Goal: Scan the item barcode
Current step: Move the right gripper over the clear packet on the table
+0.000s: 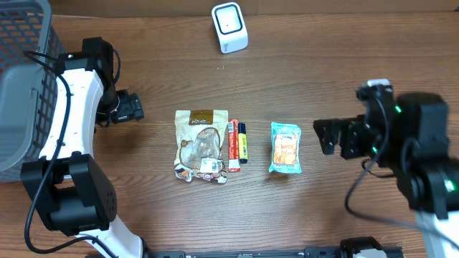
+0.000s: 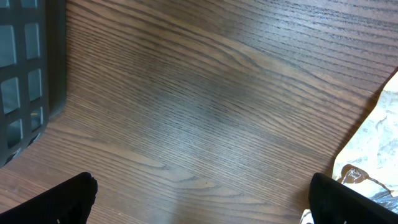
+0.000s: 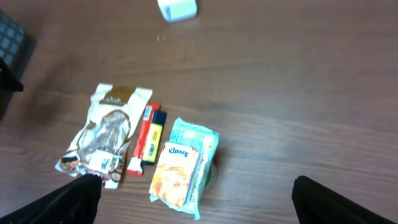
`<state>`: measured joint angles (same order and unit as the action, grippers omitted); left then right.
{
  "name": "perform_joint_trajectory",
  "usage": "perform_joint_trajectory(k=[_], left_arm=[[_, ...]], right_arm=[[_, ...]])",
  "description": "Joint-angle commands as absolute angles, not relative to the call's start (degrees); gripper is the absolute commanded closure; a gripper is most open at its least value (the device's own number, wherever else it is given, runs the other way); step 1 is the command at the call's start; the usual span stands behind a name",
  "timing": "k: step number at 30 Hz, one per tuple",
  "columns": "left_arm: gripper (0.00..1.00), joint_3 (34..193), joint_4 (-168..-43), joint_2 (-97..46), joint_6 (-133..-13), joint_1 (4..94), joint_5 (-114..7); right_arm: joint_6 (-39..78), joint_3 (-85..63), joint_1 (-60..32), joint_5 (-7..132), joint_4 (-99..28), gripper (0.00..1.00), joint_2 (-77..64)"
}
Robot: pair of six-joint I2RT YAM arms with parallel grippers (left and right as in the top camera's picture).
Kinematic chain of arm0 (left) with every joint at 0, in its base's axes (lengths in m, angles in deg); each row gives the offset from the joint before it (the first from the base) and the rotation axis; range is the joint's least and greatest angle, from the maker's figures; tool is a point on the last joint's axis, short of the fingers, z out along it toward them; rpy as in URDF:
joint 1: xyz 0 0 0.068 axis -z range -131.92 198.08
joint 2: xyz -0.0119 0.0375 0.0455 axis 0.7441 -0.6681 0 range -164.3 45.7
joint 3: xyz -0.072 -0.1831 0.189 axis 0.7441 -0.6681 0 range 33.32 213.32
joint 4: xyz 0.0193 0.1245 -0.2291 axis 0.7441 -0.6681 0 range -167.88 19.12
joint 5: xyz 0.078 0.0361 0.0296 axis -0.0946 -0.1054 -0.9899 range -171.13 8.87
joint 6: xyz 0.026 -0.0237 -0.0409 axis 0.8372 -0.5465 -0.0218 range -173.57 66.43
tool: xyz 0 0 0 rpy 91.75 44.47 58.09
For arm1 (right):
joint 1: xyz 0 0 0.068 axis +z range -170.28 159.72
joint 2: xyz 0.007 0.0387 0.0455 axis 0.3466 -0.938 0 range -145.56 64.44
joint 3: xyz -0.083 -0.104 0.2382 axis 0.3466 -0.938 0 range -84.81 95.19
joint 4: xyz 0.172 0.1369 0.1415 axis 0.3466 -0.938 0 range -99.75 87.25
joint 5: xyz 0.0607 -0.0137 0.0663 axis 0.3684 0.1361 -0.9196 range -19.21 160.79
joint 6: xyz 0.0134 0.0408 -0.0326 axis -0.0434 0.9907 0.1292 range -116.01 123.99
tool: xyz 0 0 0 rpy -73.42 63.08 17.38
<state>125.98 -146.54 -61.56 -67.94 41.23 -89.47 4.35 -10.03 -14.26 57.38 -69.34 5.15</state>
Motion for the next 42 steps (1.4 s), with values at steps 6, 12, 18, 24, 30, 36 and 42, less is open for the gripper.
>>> perform_joint_trajectory(k=[6, 12, 18, 24, 30, 36, 42], left_arm=[[0.0, 126.71, -146.65, -61.95, -66.84, 41.36, -89.09], [0.0, 126.71, -146.65, -61.95, -66.84, 41.36, -89.09], [0.0, 126.71, -146.65, -61.95, -66.84, 41.36, -89.09], [0.0, 126.71, -146.65, -61.95, -66.84, 41.36, -89.09], [0.0, 126.71, -146.67, -61.95, -66.84, 41.36, -89.09], [0.0, 126.71, -146.65, -61.95, -66.84, 41.36, -89.09], [0.0, 126.71, -146.65, -61.95, -66.84, 41.36, -89.05]], right_arm=[[5.97, -8.98, -14.34, 48.48, -69.29, 0.0, -3.4], [6.01, -8.98, -14.34, 43.52, -70.87, 0.0, -7.75], [5.97, -9.04, -14.37, 42.85, -74.06, 0.36, -9.34], [5.99, -12.5, -14.34, 42.87, -74.63, 0.46, -9.69], [8.22, -19.8, -14.34, 43.76, -68.9, 0.47, -10.33], [10.47, -25.9, -13.82, 44.11, -61.56, 0.48, -11.31], [10.47, -29.09, -11.66, 44.14, -57.43, 0.49, -14.11]])
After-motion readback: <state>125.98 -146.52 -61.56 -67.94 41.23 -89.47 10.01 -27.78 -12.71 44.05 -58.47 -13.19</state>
